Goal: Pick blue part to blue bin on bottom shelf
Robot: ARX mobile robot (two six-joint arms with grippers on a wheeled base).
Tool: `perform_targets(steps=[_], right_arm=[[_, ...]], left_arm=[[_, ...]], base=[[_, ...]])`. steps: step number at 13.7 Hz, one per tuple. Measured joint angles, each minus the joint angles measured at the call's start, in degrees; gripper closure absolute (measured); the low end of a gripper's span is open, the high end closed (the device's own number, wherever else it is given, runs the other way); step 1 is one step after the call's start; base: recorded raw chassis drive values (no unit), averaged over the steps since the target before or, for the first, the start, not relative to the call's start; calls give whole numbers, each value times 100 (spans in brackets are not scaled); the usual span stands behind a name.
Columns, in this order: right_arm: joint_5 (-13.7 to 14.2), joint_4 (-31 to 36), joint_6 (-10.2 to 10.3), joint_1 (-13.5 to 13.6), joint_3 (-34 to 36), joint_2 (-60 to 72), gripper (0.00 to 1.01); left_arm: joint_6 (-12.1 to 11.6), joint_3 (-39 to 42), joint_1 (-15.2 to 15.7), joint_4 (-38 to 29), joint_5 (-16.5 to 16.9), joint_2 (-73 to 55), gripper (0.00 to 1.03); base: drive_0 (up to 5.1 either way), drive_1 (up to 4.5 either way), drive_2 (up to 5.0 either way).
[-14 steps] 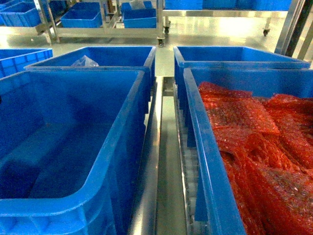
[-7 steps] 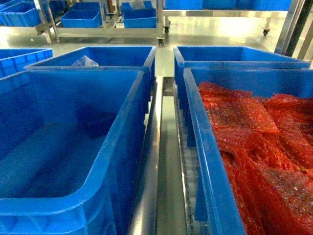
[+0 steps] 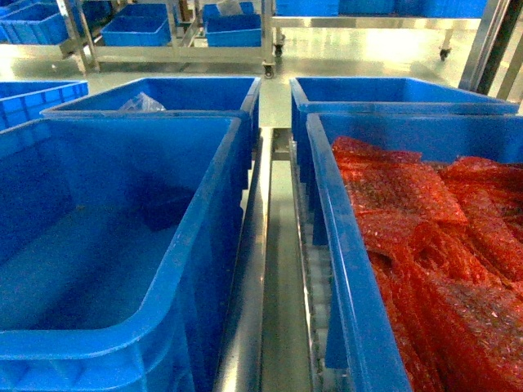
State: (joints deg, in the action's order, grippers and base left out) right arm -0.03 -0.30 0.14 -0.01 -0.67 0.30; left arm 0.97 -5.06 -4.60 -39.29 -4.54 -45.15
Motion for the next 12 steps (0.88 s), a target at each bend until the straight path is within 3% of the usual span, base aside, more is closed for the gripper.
perform_targets(steps=[1,3,12], right_arm=[[2,0,0,0,0,0,3],[2,0,0,0,0,0,3],[2,0,0,0,0,0,3]], left_arm=[[0,157,496,367,367,542,101],[-4,439,444,1095,450,1676,101],[-4,439,444,2271,450,2883,101]], base=[[0,0,0],[0,0,0],[0,0,0]])
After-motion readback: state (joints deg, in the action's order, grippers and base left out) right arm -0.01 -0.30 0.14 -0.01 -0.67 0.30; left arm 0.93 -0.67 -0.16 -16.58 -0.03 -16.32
